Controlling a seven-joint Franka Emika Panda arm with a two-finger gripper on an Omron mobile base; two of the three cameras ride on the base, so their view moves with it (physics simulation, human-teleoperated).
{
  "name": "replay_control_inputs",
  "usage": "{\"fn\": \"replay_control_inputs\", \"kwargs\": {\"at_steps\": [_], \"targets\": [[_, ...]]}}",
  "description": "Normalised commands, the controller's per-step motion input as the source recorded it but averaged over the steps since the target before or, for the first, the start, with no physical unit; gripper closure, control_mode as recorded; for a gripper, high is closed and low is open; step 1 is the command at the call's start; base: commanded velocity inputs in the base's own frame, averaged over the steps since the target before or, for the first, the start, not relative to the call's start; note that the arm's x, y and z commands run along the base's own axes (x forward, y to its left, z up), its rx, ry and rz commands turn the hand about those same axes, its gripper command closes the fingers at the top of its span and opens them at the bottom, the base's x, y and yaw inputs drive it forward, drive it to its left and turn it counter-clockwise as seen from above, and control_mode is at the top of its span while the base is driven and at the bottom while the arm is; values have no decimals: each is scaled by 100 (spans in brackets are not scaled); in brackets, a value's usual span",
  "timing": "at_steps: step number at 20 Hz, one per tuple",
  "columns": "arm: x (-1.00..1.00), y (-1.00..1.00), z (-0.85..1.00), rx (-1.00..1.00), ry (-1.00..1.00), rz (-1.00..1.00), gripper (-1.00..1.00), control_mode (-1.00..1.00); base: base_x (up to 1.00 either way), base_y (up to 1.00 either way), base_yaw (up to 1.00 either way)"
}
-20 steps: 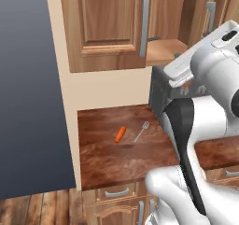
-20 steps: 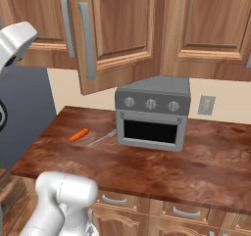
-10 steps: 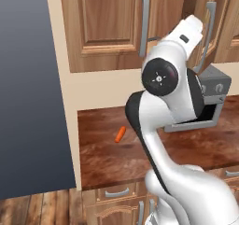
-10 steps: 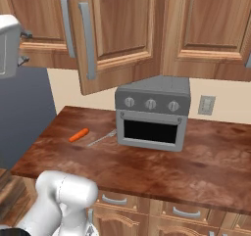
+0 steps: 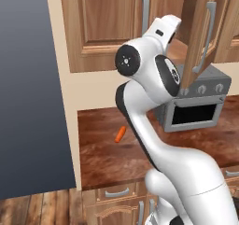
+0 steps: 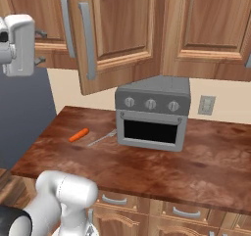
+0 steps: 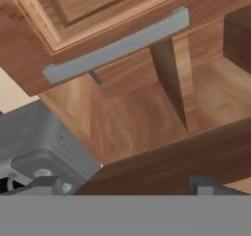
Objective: Pick the pan from the cabinet and place it on the stove. Then turn on the stove burner for the pan.
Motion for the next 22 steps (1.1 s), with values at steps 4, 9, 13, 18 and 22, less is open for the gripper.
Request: {"fn": "replay_control_inputs", "kwargs": {"at_steps": [4, 9, 13, 18, 22], "targets": [[55, -23, -26, -4, 11, -4, -100, -100, 0, 0, 0], [40, -34, -30, -1, 12, -3, -100, -100, 0, 0, 0], [23, -41, -29, 0, 9, -5, -100, -100, 0, 0, 0], [7, -34, -29, 0, 9, -7, -100, -100, 0, 0, 0], [-1, -35, -16, -1, 8, -11, -100, -100, 0, 0, 0]]}}
